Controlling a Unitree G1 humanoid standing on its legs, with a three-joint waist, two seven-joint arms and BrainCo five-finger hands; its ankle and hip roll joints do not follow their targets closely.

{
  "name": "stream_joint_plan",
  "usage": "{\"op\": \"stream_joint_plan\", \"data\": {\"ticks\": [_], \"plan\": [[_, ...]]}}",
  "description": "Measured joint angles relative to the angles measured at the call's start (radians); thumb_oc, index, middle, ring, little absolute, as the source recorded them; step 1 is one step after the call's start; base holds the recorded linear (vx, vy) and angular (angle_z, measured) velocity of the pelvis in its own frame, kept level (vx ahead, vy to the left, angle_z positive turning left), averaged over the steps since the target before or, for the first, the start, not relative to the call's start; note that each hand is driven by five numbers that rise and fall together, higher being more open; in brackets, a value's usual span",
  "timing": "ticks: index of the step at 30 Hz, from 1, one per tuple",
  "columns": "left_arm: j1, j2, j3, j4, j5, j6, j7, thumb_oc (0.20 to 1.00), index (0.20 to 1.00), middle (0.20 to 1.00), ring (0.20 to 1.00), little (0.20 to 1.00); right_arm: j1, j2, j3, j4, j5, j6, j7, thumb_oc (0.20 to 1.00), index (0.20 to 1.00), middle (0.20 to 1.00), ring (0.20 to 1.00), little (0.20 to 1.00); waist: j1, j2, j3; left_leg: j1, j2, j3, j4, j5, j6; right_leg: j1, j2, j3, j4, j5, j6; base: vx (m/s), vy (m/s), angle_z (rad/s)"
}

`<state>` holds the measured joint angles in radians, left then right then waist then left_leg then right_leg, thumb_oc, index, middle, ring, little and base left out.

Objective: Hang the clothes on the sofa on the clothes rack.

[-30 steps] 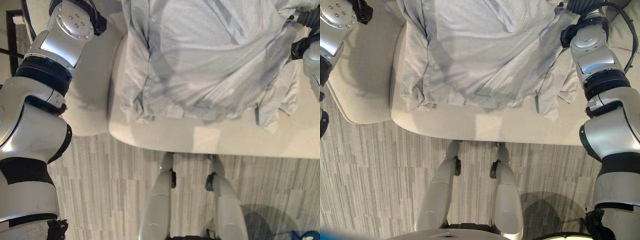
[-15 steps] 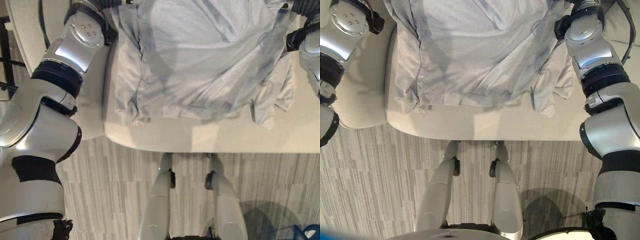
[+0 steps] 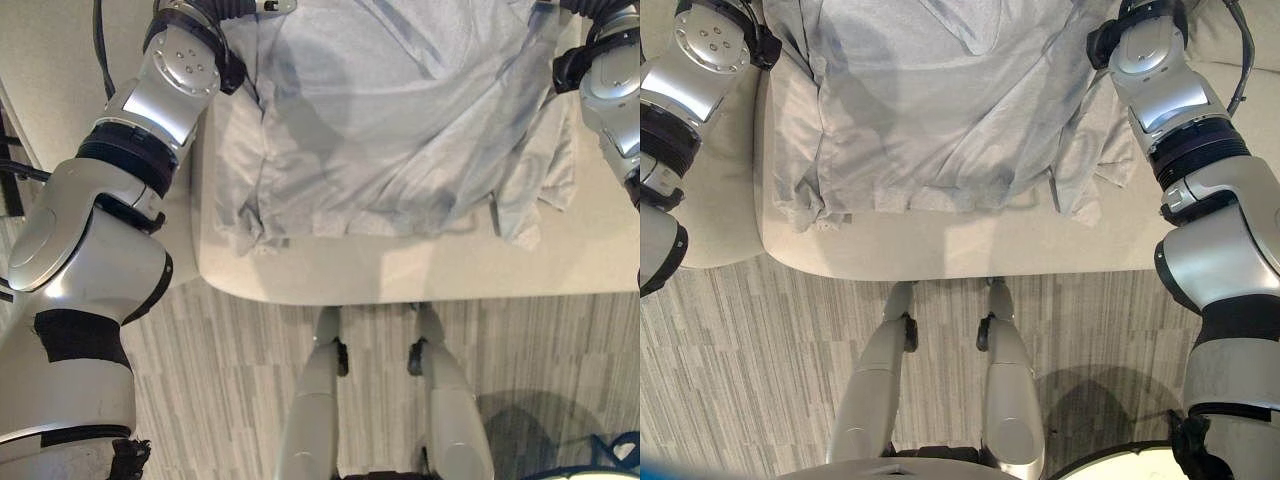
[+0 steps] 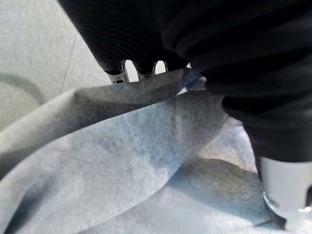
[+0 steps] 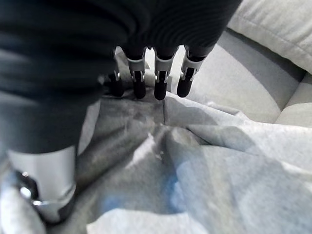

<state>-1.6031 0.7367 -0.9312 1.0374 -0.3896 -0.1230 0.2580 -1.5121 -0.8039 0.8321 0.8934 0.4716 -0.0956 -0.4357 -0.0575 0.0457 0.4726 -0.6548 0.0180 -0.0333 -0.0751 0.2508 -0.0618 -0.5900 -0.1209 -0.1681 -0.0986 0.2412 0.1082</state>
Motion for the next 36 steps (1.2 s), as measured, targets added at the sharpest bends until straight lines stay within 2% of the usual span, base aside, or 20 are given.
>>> {"op": "stream_joint_plan", "data": {"ticks": [14, 18, 27, 36], "plan": [[0.053, 0.000, 0.039, 0.031, -0.001, -0.001, -0.001, 1.000, 1.000, 1.000, 1.000, 1.000, -0.025, 0.004, 0.041, -0.019, 0.000, -0.005, 0.004, 1.000, 1.000, 1.000, 1.000, 1.000, -0.013, -0.008, -0.001, -0.006, 0.010, -0.006, 0.002, 0.000, 0.000, -0.001, 0.011, -0.008, 0.000, 0.000, 0.000, 0.00, 0.000, 0.00], [0.066, -0.001, 0.038, 0.039, -0.001, -0.001, -0.005, 1.000, 1.000, 1.000, 1.000, 1.000, -0.049, 0.042, 0.087, 0.030, 0.010, -0.008, 0.014, 1.000, 1.000, 1.000, 1.000, 1.000, -0.018, -0.013, -0.003, -0.007, 0.011, -0.008, 0.003, 0.000, 0.000, -0.001, 0.012, -0.014, 0.000, 0.000, 0.000, 0.00, 0.000, 0.00], [0.069, -0.001, 0.026, 0.038, -0.001, -0.001, -0.028, 1.000, 1.000, 1.000, 1.000, 1.000, -0.070, 0.095, 0.121, 0.145, 0.020, -0.002, 0.068, 1.000, 1.000, 1.000, 1.000, 1.000, -0.004, -0.013, -0.003, -0.009, 0.012, -0.009, 0.007, 0.000, 0.000, -0.001, 0.012, -0.016, 0.000, 0.000, 0.000, 0.00, 0.000, 0.00], [0.069, -0.025, -0.005, 0.062, -0.001, -0.002, -0.045, 1.000, 1.000, 1.000, 1.000, 1.000, -0.085, 0.095, 0.155, 0.156, 0.022, 0.004, 0.078, 1.000, 1.000, 1.000, 1.000, 1.000, 0.005, -0.013, -0.003, -0.010, 0.012, -0.010, 0.008, 0.000, 0.000, -0.001, 0.013, -0.016, 0.000, 0.000, -0.001, 0.00, 0.000, 0.00]]}}
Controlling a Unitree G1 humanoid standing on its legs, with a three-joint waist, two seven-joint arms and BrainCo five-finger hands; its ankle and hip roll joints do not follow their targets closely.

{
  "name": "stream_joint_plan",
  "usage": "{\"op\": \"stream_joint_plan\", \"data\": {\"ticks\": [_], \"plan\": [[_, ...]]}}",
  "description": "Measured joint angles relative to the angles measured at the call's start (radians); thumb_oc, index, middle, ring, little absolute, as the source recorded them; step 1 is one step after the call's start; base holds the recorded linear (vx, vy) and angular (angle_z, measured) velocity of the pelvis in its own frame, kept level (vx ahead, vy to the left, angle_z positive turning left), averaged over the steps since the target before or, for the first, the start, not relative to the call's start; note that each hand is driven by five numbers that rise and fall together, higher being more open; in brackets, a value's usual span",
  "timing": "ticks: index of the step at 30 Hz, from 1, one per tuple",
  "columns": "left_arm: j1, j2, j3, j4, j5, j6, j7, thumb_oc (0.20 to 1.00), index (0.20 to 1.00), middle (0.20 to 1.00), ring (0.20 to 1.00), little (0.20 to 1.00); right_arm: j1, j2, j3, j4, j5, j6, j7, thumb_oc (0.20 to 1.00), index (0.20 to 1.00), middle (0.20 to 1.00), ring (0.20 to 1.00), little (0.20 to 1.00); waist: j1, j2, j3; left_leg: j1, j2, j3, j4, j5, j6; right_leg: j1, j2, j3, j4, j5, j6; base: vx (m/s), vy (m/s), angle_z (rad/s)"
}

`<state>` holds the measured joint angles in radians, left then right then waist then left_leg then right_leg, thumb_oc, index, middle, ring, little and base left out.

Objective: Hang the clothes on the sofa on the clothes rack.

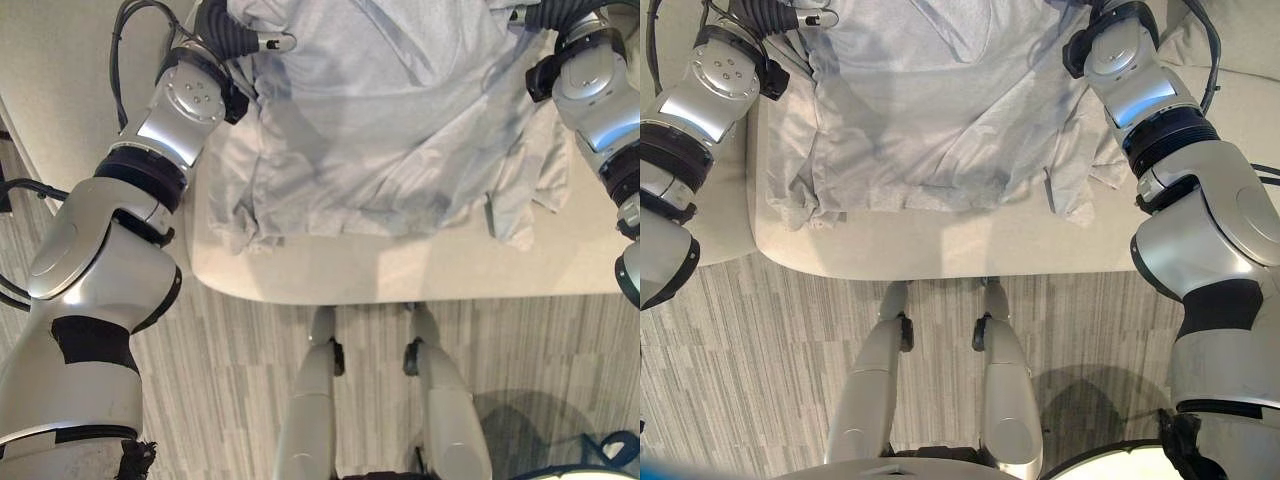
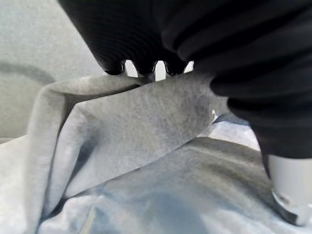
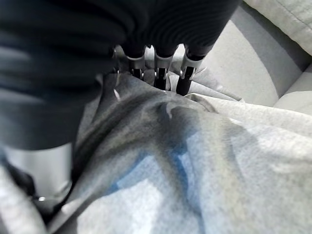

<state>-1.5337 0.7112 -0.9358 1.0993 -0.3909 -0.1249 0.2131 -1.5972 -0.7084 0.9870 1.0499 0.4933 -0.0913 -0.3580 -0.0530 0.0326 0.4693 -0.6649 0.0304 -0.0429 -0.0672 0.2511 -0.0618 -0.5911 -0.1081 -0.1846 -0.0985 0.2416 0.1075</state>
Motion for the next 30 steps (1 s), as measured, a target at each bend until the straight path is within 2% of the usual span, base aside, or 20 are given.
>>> {"op": "stream_joint_plan", "data": {"ticks": [4, 5, 6, 7, 8, 9, 16, 22, 30], "plan": [[0.000, -0.002, -0.001, 0.005, 0.000, 0.000, -0.003, 1.000, 1.000, 1.000, 1.000, 1.000, -0.004, 0.001, 0.005, -0.001, 0.020, 0.000, 0.004, 1.000, 1.000, 1.000, 1.000, 1.000, 0.000, 0.000, 0.000, -0.002, 0.000, 0.000, 0.001, 0.000, 0.000, -0.002, 0.000, 0.000, 0.000, 0.000, 0.000, 0.00, 0.000, 0.00], [0.000, -0.002, -0.002, 0.005, 0.000, 0.000, -0.003, 1.000, 1.000, 1.000, 1.000, 1.000, -0.004, 0.001, 0.005, -0.001, 0.020, 0.000, 0.006, 0.928, 0.928, 0.928, 0.928, 0.928, -0.001, 0.000, 0.000, -0.002, 0.000, 0.000, 0.001, 0.000, 0.000, -0.002, 0.000, 0.000, 0.000, 0.000, 0.000, 0.00, 0.000, 0.00], [0.000, -0.002, -0.002, 0.005, 0.000, 0.000, -0.003, 0.862, 0.862, 0.862, 0.862, 0.862, -0.004, 0.001, 0.005, -0.001, 0.021, -0.001, 0.008, 0.256, 0.256, 0.256, 0.256, 0.256, -0.001, 0.000, 0.000, -0.002, 0.000, 0.000, 0.001, 0.000, 0.000, -0.002, 0.000, 0.000, 0.000, 0.000, 0.000, 0.00, 0.000, 0.00], [0.000, -0.002, -0.002, 0.005, 0.000, 0.000, -0.004, 0.555, 0.555, 0.555, 0.555, 0.555, -0.005, 0.001, 0.005, -0.002, 0.021, -0.002, 0.010, 0.200, 0.200, 0.200, 0.200, 0.200, -0.001, 0.000, 0.000, -0.003, 0.000, 0.000, 0.001, 0.000, 0.000, -0.003, 0.000, 0.000, 0.000, 0.000, 0.000, 0.00, 0.000, 0.00], [-0.001, -0.002, -0.003, 0.005, 0.000, -0.001, -0.005, 0.219, 0.219, 0.219, 0.219, 0.219, -0.007, 0.001, 0.007, -0.003, 0.023, -0.002, 0.012, 0.200, 0.200, 0.200, 0.200, 0.200, -0.001, 0.000, 0.000, -0.004, 0.000, 0.000, 0.001, 0.000, 0.000, -0.004, 0.000, 0.000, 0.000, 0.000, 0.000, 0.00, 0.000, 0.00], [-0.002, -0.002, -0.005, 0.004, 0.000, -0.001, -0.009, 0.200, 0.200, 0.200, 0.200, 0.200, -0.013, 0.001, 0.011, -0.004, 0.028, -0.002, 0.013, 0.200, 0.200, 0.200, 0.200, 0.200, -0.001, 0.000, 0.000, -0.006, 0.000, 0.001, 0.002, 0.000, 0.000, -0.006, 0.000, 0.000, 0.000, 0.001, -0.001, 0.00, 0.000, 0.00], [-0.004, 0.004, -0.003, 0.003, 0.000, -0.004, -0.023, 0.200, 0.200, 0.200, 0.200, 0.200, -0.022, -0.011, 0.011, -0.021, 0.035, -0.002, 0.020, 0.200, 0.200, 0.200, 0.200, 0.200, -0.001, 0.000, 0.000, -0.010, 0.001, 0.001, 0.003, 0.001, 0.001, -0.010, 0.001, 0.002, 0.000, 0.004, -0.004, 0.00, 0.000, 0.00], [0.006, 0.024, -0.003, -0.041, 0.000, -0.002, -0.023, 0.200, 0.200, 0.200, 0.200, 0.200, 0.017, -0.058, -0.006, -0.127, 0.038, -0.003, 0.028, 0.200, 0.200, 0.200, 0.200, 0.200, 0.000, 0.001, 0.000, -0.002, 0.001, 0.003, 0.003, 0.002, 0.002, -0.003, 0.001, 0.002, 0.000, 0.005, -0.006, 0.00, 0.000, 0.00], [0.063, 0.093, 0.003, -0.215, 0.003, -0.004, 0.005, 0.200, 0.200, 0.200, 0.200, 0.200, 0.213, -0.094, -0.147, -0.369, 0.032, -0.024, 0.004, 0.200, 0.200, 0.200, 0.200, 0.200, 0.004, 0.001, 0.001, 0.064, 0.001, 0.002, -0.002, 0.001, 0.001, 0.062, 0.000, 0.002, 0.000, 0.003, -0.004, 0.00, 0.000, 0.00]]}}
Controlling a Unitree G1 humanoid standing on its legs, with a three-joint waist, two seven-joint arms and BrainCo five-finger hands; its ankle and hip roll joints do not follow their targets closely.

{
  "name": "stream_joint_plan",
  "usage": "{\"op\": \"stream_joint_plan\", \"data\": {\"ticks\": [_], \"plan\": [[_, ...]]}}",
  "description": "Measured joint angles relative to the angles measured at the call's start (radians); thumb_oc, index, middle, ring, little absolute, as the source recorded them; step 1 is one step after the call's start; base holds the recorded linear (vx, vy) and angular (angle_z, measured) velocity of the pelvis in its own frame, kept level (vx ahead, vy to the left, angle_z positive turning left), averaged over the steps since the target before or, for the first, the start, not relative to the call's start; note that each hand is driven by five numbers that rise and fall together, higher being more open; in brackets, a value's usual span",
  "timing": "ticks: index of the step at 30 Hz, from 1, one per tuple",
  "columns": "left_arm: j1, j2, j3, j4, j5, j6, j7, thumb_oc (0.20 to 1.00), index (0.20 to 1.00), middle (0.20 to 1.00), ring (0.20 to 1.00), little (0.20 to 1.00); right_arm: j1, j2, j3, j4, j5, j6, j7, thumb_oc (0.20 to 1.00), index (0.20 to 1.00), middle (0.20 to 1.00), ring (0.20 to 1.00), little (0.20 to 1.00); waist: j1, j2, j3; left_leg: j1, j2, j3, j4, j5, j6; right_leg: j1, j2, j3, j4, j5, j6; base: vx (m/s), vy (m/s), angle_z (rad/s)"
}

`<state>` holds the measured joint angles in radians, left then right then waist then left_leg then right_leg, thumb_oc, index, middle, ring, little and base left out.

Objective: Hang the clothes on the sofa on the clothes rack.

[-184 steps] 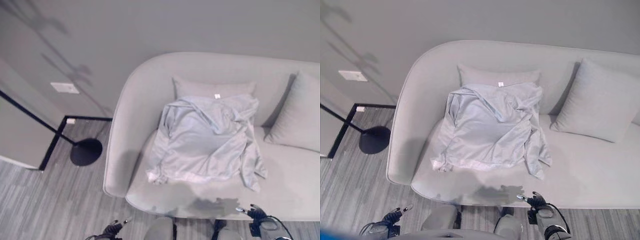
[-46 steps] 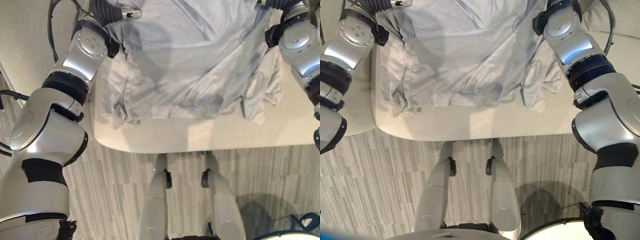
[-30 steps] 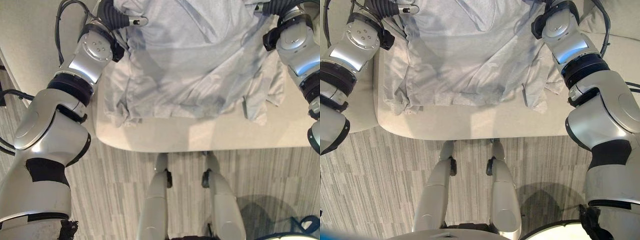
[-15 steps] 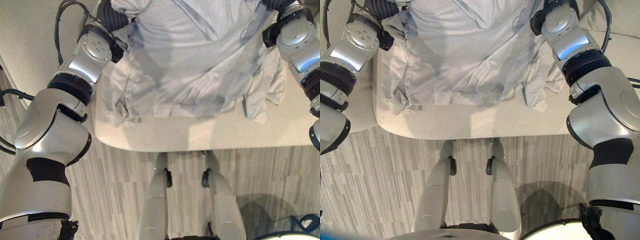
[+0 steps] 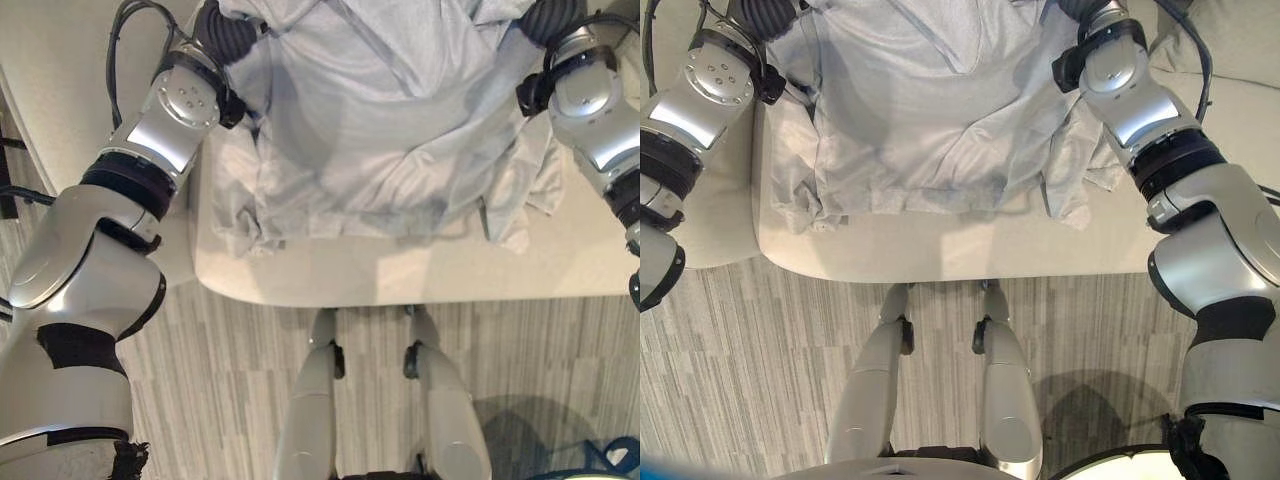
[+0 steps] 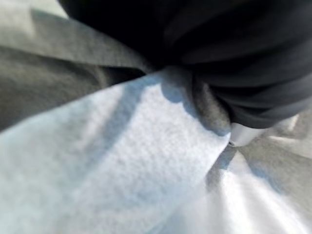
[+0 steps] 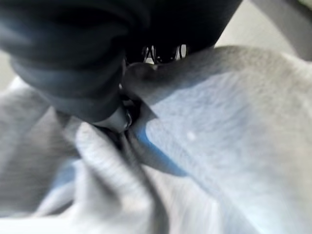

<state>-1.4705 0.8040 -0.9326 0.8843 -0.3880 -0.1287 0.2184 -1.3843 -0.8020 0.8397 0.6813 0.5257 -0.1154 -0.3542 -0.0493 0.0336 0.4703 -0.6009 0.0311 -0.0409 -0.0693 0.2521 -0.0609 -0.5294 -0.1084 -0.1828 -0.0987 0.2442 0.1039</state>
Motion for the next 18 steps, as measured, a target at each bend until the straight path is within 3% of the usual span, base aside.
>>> {"op": "stream_joint_plan", "data": {"ticks": [4, 6, 7, 11, 13, 15, 18], "plan": [[0.093, 0.088, 0.097, -0.254, 0.018, -0.027, 0.055, 0.200, 0.200, 0.200, 0.200, 0.200, 0.190, -0.018, -0.191, -0.239, -0.060, -0.032, -0.055, 0.200, 0.200, 0.200, 0.200, 0.200, 0.007, 0.000, 0.000, 0.038, -0.003, -0.001, -0.008, -0.006, -0.007, 0.037, -0.003, -0.002, 0.000, -0.005, 0.005, 0.01, -0.001, 0.04], [0.126, 0.105, 0.117, -0.298, 0.019, -0.043, 0.068, 0.200, 0.200, 0.200, 0.200, 0.200, 0.242, -0.024, -0.227, -0.280, -0.097, -0.047, -0.075, 0.200, 0.200, 0.200, 0.200, 0.200, 0.013, 0.000, 0.000, 0.063, -0.003, -0.002, -0.018, -0.007, -0.009, 0.059, -0.004, -0.002, 0.000, -0.009, 0.007, 0.02, -0.001, 0.02], [0.192, 0.123, 0.177, -0.397, 0.020, -0.044, 0.078, 0.200, 0.200, 0.200, 0.200, 0.200, 0.367, -0.024, -0.363, -0.389, -0.134, -0.049, -0.082, 0.200, 0.200, 0.200, 0.200, 0.200, 0.026, 0.002, 0.001, 0.087, -0.004, -0.002, -0.020, -0.011, -0.013, 0.083, -0.005, -0.003, 0.000, -0.016, 0.006, 0.04, -0.004, 0.06], [0.436, 0.143, 0.338, -0.591, 0.057, -0.056, 0.089, 0.200, 0.200, 0.200, 0.200, 0.200, 0.656, -0.001, -0.595, -0.589, -0.216, -0.060, -0.080, 0.200, 0.200, 0.200, 0.200, 0.200, 0.026, 0.007, -0.001, 0.177, -0.007, -0.017, -0.022, -0.031, -0.018, 0.181, -0.011, -0.024, 0.000, -0.042, 0.003, 0.07, -0.012, 0.13], [0.501, 0.144, 0.377, -0.626, 0.060, -0.062, 0.086, 0.200, 0.200, 0.200, 0.200, 0.200, 0.723, 0.001, -0.658, -0.608, -0.237, -0.070, -0.075, 0.200, 0.200, 0.200, 0.200, 0.200, 0.025, 0.009, -0.003, 0.212, -0.007, -0.024, -0.022, -0.045, -0.022, 0.222, -0.013, -0.029, 0.000, -0.055, 0.007, 0.07, -0.013, 0.10], [0.626, 0.144, 0.487, -0.715, 0.062, -0.064, 0.079, 0.200, 0.200, 0.200, 0.200, 0.200, 0.817, 0.007, -0.741, -0.652, -0.254, -0.069, -0.056, 0.200, 0.200, 0.200, 0.200, 0.200, 0.025, 0.010, -0.003, 0.251, -0.007, -0.024, -0.022, -0.053, -0.024, 0.261, -0.013, -0.031, -0.001, -0.062, 0.006, 0.09, -0.014, 0.03], [0.724, 0.141, 0.540, -0.763, 0.087, -0.063, 0.055, 0.200, 0.200, 0.200, 0.200, 0.200, 0.872, 0.030, -0.772, -0.683, -0.265, -0.067, -0.023, 0.200, 0.200, 0.200, 0.200, 0.200, 0.024, 0.010, -0.009, 0.301, -0.006, -0.024, -0.022, -0.066, -0.024, 0.310, -0.015, -0.031, 0.000, -0.073, 0.006, 0.10, -0.015, -0.01]]}}
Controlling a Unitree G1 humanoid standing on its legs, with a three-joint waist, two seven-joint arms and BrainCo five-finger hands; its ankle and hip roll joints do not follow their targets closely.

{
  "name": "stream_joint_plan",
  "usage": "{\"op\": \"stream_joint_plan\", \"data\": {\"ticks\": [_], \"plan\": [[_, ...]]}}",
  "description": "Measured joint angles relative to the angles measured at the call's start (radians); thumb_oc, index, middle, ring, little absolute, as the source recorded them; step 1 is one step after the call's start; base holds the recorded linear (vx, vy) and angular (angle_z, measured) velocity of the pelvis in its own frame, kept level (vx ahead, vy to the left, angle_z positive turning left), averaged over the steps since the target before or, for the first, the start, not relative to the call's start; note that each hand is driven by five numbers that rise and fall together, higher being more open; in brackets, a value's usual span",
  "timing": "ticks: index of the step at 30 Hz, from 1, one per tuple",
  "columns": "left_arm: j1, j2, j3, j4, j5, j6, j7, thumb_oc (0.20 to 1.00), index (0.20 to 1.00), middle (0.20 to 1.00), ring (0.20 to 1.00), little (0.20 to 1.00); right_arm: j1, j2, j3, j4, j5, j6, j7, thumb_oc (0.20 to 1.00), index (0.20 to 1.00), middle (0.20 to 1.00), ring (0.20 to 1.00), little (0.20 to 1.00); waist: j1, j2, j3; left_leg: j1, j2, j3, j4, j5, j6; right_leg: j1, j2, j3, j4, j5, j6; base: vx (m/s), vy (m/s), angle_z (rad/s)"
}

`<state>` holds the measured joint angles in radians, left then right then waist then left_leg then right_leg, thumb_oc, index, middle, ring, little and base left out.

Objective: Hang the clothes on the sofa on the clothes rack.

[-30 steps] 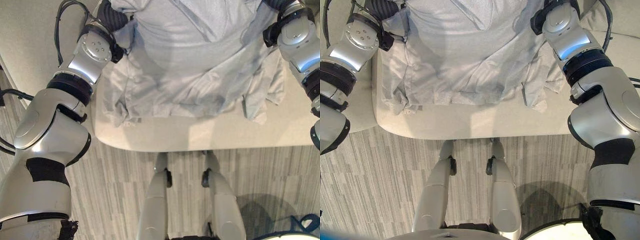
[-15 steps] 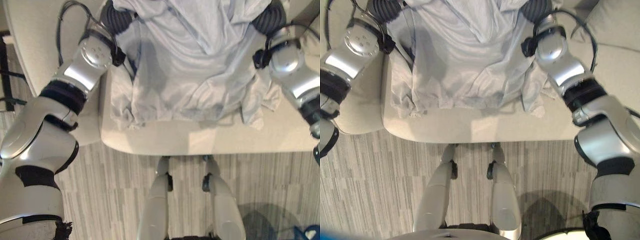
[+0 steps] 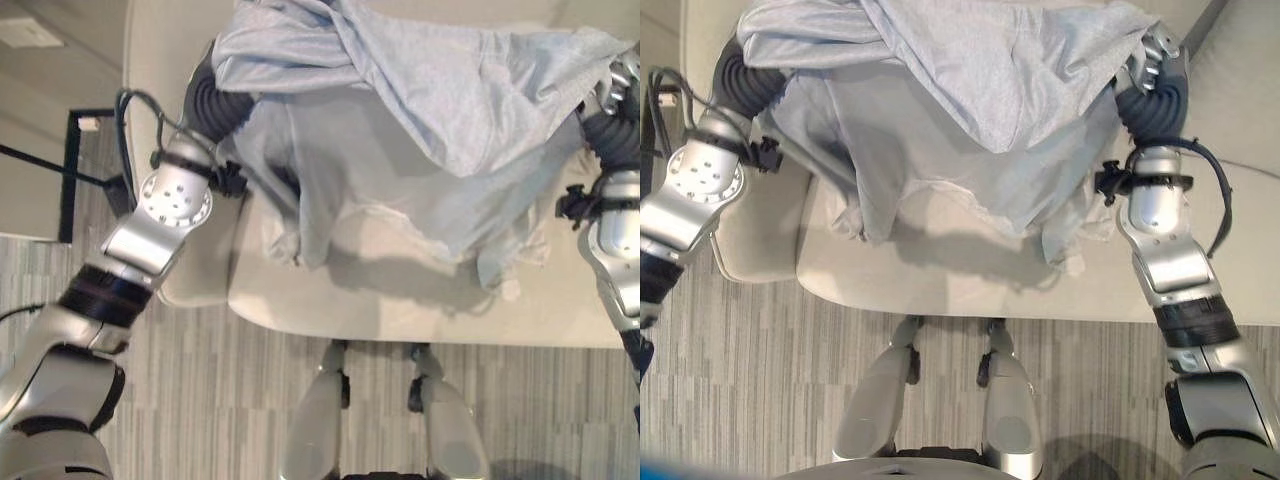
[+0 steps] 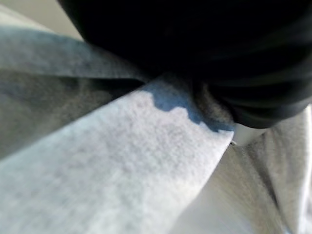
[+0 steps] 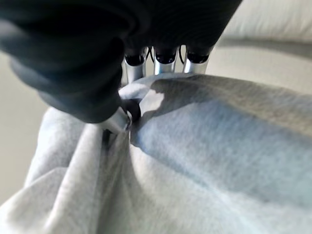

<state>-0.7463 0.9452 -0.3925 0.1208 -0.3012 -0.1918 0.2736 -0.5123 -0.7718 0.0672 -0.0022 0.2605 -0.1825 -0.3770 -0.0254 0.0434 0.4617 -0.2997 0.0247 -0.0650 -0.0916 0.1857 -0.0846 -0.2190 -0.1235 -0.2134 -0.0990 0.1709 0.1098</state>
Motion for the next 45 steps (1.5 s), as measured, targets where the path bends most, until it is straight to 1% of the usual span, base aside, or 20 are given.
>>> {"op": "stream_joint_plan", "data": {"ticks": [4, 7, 10, 13, 14, 19, 26, 29, 32, 35, 36, 37, 38, 39, 40, 41, 42, 43, 44, 45], "plan": [[0.155, -0.042, 0.088, -0.070, 0.002, -0.002, -0.026, 0.200, 0.200, 0.200, 0.200, 0.200, 0.098, 0.044, -0.038, -0.043, -0.026, 0.000, 0.039, 0.200, 0.200, 0.200, 0.200, 0.200, -0.001, 0.005, -0.059, 0.029, 0.001, -0.003, 0.000, -0.016, 0.006, 0.032, 0.001, -0.002, 0.000, -0.016, 0.002, 0.10, -0.043, 0.00], [0.341, -0.113, 0.242, -0.165, 0.002, 0.000, -0.068, 0.200, 0.200, 0.200, 0.200, 0.200, 0.157, 0.059, -0.072, -0.121, -0.027, 0.005, 0.102, 0.200, 0.200, 0.200, 0.200, 0.200, 0.003, 0.005, -0.089, 0.075, 0.005, -0.002, 0.000, -0.031, 0.006, 0.079, 0.003, -0.003, 0.000, -0.025, -0.002, 0.11, -0.065, 0.02], [0.425, -0.176, 0.274, -0.169, 0.007, 0.004, -0.091, 0.200, 0.200, 0.200, 0.200, 0.200, 0.196, 0.094, -0.072, -0.132, -0.028, 0.006, 0.139, 0.200, 0.200, 0.200, 0.200, 0.200, 0.012, 0.003, -0.176, 0.088, 0.008, -0.005, -0.001, -0.041, 0.005, 0.097, 0.007, -0.010, 0.000, -0.039, 0.000, 0.10, -0.092, 0.07], [0.486, -0.218, 0.310, -0.180, 0.011, 0.007, -0.103, 0.200, 0.200, 0.200, 0.200, 0.200, 0.214, 0.112, -0.072, -0.133, -0.045, 0.008, 0.159, 0.200, 0.200, 0.200, 0.200, 0.200, 0.020, -0.002, -0.200, 0.130, 0.010, -0.005, -0.003, -0.052, 0.005, 0.139, 0.008, -0.012, -0.001, -0.050, -0.002, 0.03, -0.070, 0.01], [0.532, -0.227, 0.320, -0.185, 0.012, 0.008, -0.108, 0.200, 0.200, 0.200, 0.200, 0.200, 0.233, 0.116, -0.059, -0.132, -0.065, 0.009, 0.176, 0.200, 0.200, 0.200, 0.200, 0.200, 0.032, -0.009, -0.257, 0.136, 0.015, -0.007, -0.006, -0.059, 0.001, 0.146, 0.013, -0.014, -0.001, -0.059, -0.002, 0.06, -0.118, 0.03], [0.612, -0.258, 0.369, -0.193, 0.043, 0.008, -0.125, 0.200, 0.200, 0.200, 0.200, 0.200, 0.245, 0.125, -0.044, -0.136, -0.065, 0.009, 0.212, 0.200, 0.200, 0.200, 0.200, 0.200, 0.057, -0.015, -0.318, 0.167, 0.031, -0.032, -0.006, -0.067, 0.000, 0.198, 0.033, -0.043, -0.001, -0.080, -0.011, 0.02, -0.097, 0.14], [0.693, -0.331, 0.434, -0.210, 0.050, 0.011, -0.124, 0.200, 0.200, 0.200, 0.200, 0.200, 0.244, 0.150, 0.019, -0.140, -0.064, 0.008, 0.236, 0.200, 0.200, 0.200, 0.200, 0.200, 0.110, -0.003, -0.345, 0.173, 0.050, -0.088, -0.006, -0.055, -0.004, 0.243, 0.067, -0.117, -0.001, -0.096, -0.027, -0.09, -0.050, 0.30], [0.697, -0.372, 0.438, -0.209, 0.050, 0.011, -0.124, 0.200, 0.200, 0.200, 0.200, 0.200, 0.237, 0.164, 0.038, -0.140, -0.064, 0.009, 0.236, 0.200, 0.200, 0.200, 0.200, 0.200, 0.137, 0.010, -0.350, 0.128, 0.046, -0.138, 0.009, -0.053, -0.010, 0.241, 0.071, -0.182, 0.000, -0.102, -0.036, -0.06, 0.033, 0.64], [0.697, -0.383, 0.440, -0.209, 0.049, 0.011, -0.123, 0.200, 0.200, 0.200, 0.200, 0.200, 0.222, 0.153, 0.053, -0.138, -0.065, 0.009, 0.239, 0.200, 0.200, 0.200, 0.200, 0.200, 0.169, 0.015, -0.351, 0.112, 0.060, -0.132, 0.008, -0.060, -0.018, 0.249, 0.062, -0.250, 0.000, -0.108, -0.044, -0.03, 0.127, 0.68], [0.710, -0.378, 0.460, -0.191, 0.049, 0.006, -0.120, 0.200, 0.200, 0.200, 0.200, 0.200, 0.178, 0.170, 0.093, -0.097, -0.065, 0.009, 0.253, 0.200, 0.200, 0.200, 0.200, 0.200, 0.191, -0.008, -0.331, 0.089, 0.074, -0.052, 0.080, -0.072, -0.038, 0.275, 0.010, -0.282, 0.008, -0.106, -0.046, -0.06, 0.338, 0.29], [0.709, -0.374, 0.482, -0.173, 0.049, 0.000, -0.119, 0.200, 0.200, 0.200, 0.200, 0.200, 0.169, 0.194, 0.110, -0.079, -0.067, 0.004, 0.257, 0.200, 0.200, 0.200, 0.200, 0.200, 0.183, -0.031, -0.320, 0.073, 0.122, -0.055, 0.157, -0.099, -0.081, 0.278, -0.026, -0.271, 0.014, -0.093, -0.025, -0.03, 0.481, -0.09], [0.708, -0.374, 0.502, -0.149, 0.048, -0.007, -0.116, 0.200, 0.200, 0.200, 0.200, 0.200, 0.162, 0.206, 0.111, -0.043, -0.067, 0.008, 0.255, 0.200, 0.200, 0.200, 0.200, 0.200, 0.171, -0.018, -0.317, 0.077, 0.190, -0.042, 0.196, -0.131, -0.117, 0.290, -0.051, -0.267, 0.021, -0.102, -0.005, 0.00, 0.395, 0.13], [0.716, -0.399, 0.481, -0.142, 0.049, -0.007, -0.117, 0.200, 0.200, 0.200, 0.200, 0.200, 0.176, 0.166, 0.113, -0.031, -0.068, 0.011, 0.257, 0.200, 0.200, 0.200, 0.200, 0.200, 0.132, 0.015, -0.318, 0.126, 0.264, -0.030, 0.145, -0.137, -0.123, 0.303, -0.076, -0.262, 0.033, -0.092, 0.052, 0.01, 0.706, 0.06], [0.699, -0.374, 0.495, -0.145, 0.049, -0.008, -0.118, 0.200, 0.200, 0.200, 0.200, 0.200, 0.184, 0.217, 0.101, -0.028, -0.067, 0.015, 0.251, 0.200, 0.200, 0.200, 0.200, 0.200, 0.133, -0.019, -0.296, 0.148, 0.208, 0.010, 0.130, -0.115, -0.146, 0.305, -0.147, -0.227, 0.016, -0.060, 0.063, 0.00, 0.838, 0.07], [0.657, -0.359, 0.502, -0.141, 0.049, -0.007, -0.114, 0.200, 0.200, 0.200, 0.200, 0.200, 0.200, 0.247, 0.094, -0.047, -0.077, 0.023, 0.256, 0.200, 0.200, 0.200, 0.200, 0.200, 0.131, -0.066, -0.271, 0.118, 0.148, 0.020, 0.198, -0.137, -0.116, 0.292, -0.200, -0.203, 0.016, 0.003, 0.025, -0.11, 1.073, 0.16], [0.604, -0.358, 0.493, -0.136, 0.051, 0.001, -0.111, 0.200, 0.200, 0.200, 0.200, 0.200, 0.276, 0.304, 0.043, -0.119, -0.108, 0.044, 0.255, 0.200, 0.200, 0.200, 0.200, 0.200, 0.129, -0.071, -0.267, 0.023, 0.071, 0.006, 0.369, -0.219, -0.026, 0.263, -0.273, -0.129, 0.059, 0.087, -0.040, -0.15, 0.886, 0.33], [0.582, -0.339, 0.479, -0.137, 0.056, 0.001, -0.101, 0.200, 0.200, 0.200, 0.200, 0.200, 0.300, 0.332, 0.020, -0.165, -0.127, 0.050, 0.253, 0.200, 0.200, 0.200, 0.200, 0.200, 0.128, -0.072, -0.267, 0.015, 0.026, 0.022, 0.387, -0.235, 0.013, 0.235, -0.318, -0.111, 0.091, 0.135, -0.054, -0.16, 0.687, -0.07], [0.564, -0.287, 0.477, -0.140, 0.083, -0.002, -0.096, 0.200, 0.200, 0.200, 0.200, 0.200, 0.264, 0.363, 0.029, -0.178, -0.151, 0.047, 0.247, 0.200, 0.200, 0.200, 0.200, 0.200, 0.154, -0.076, -0.270, 0.037, 0.001, 0.087, 0.335, -0.222, 0.040, 0.176, -0.370, -0.138, 0.100, 0.222, -0.046, -0.09, 0.354, -0.53], [0.562, -0.279, 0.485, -0.140, 0.088, -0.003, -0.092, 0.200, 0.200, 0.200, 0.200, 0.200, 0.240, 0.364, 0.043, -0.165, -0.155, 0.046, 0.245, 0.200, 0.200, 0.200, 0.200, 0.200, 0.167, -0.072, -0.270, 0.051, -0.004, 0.111, 0.311, -0.219, 0.039, 0.164, -0.373, -0.144, 0.098, 0.170, 0.014, -0.08, 0.310, -0.75], [0.563, -0.275, 0.491, -0.147, 0.089, -0.002, -0.087, 0.200, 0.200, 0.200, 0.200, 0.200, 0.215, 0.356, 0.052, -0.143, -0.172, 0.047, 0.246, 0.200, 0.200, 0.200, 0.200, 0.200, 0.172, -0.057, -0.271, 0.072, -0.012, 0.113, 0.283, -0.201, 0.067, 0.165, -0.335, -0.163, 0.117, 0.108, 0.062, -0.09, 0.237, -0.36]]}}
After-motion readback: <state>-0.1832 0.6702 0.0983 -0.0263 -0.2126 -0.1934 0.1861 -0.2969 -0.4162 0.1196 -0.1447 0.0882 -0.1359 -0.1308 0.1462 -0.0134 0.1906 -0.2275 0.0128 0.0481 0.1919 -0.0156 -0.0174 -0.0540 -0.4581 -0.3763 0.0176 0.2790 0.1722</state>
